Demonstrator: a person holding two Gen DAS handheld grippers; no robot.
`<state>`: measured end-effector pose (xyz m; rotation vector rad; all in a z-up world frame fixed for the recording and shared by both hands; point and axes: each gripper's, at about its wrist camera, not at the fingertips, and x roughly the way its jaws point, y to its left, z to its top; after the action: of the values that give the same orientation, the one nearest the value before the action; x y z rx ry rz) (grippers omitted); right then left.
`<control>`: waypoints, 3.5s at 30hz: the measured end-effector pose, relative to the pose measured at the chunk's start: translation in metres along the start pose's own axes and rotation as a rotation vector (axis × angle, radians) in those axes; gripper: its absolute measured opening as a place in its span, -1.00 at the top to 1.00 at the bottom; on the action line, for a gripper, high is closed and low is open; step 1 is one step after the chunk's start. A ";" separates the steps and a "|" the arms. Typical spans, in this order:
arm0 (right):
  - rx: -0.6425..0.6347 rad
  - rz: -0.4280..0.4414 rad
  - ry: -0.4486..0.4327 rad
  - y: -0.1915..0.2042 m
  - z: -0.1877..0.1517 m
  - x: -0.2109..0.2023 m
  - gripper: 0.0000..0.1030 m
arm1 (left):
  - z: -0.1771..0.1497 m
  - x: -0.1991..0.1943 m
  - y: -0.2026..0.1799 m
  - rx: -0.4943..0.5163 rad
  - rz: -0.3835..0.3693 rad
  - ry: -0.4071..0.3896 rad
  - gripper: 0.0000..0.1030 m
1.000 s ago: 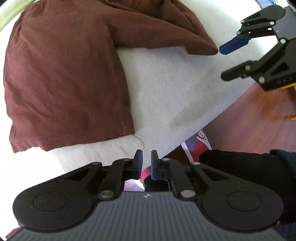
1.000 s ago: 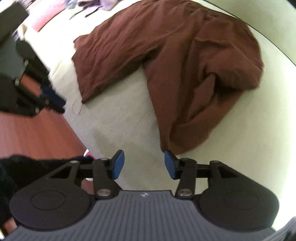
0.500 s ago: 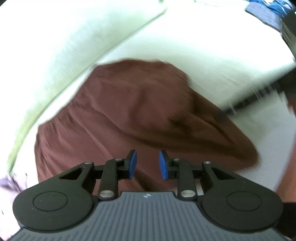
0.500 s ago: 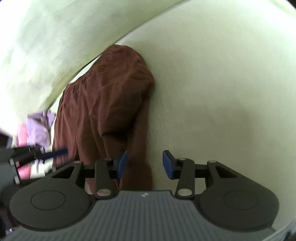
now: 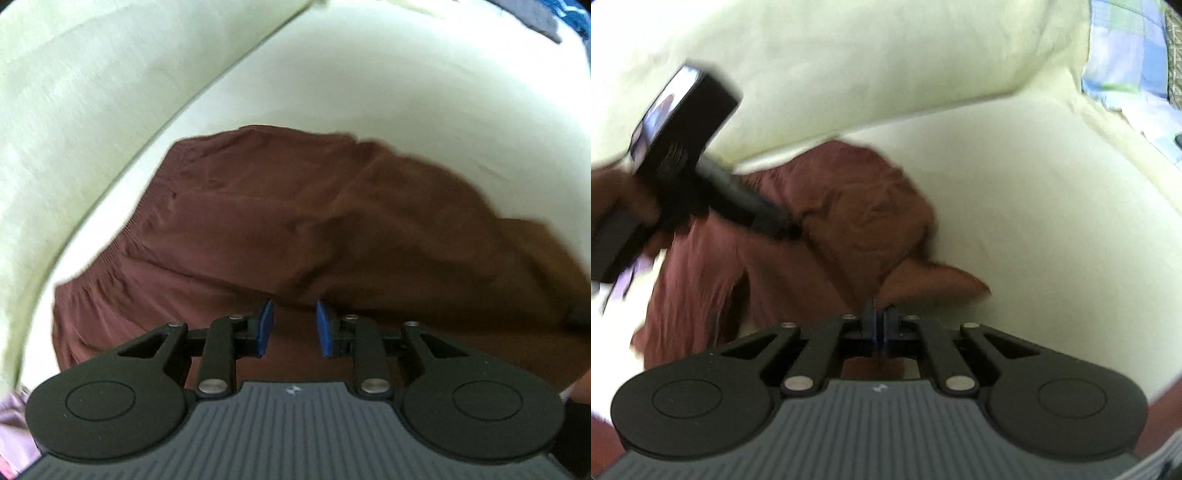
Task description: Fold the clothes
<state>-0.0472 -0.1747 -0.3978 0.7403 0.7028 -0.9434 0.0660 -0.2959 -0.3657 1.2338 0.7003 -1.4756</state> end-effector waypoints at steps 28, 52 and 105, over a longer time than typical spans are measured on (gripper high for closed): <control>-0.222 -0.018 0.017 -0.081 0.101 0.013 0.94 | -0.078 -0.004 -0.063 -0.609 -0.305 -0.075 0.82; 0.039 -0.067 0.195 -0.117 0.067 0.036 -0.18 | 0.094 0.030 0.117 -0.026 0.018 -0.166 0.06; 0.481 -0.360 -0.044 -0.178 0.072 0.042 -0.27 | 0.220 0.106 0.186 -0.006 -0.004 -0.176 0.01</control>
<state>-0.1735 -0.3207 -0.4341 1.0290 0.5844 -1.4834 0.1766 -0.5823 -0.3661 1.0829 0.5888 -1.5624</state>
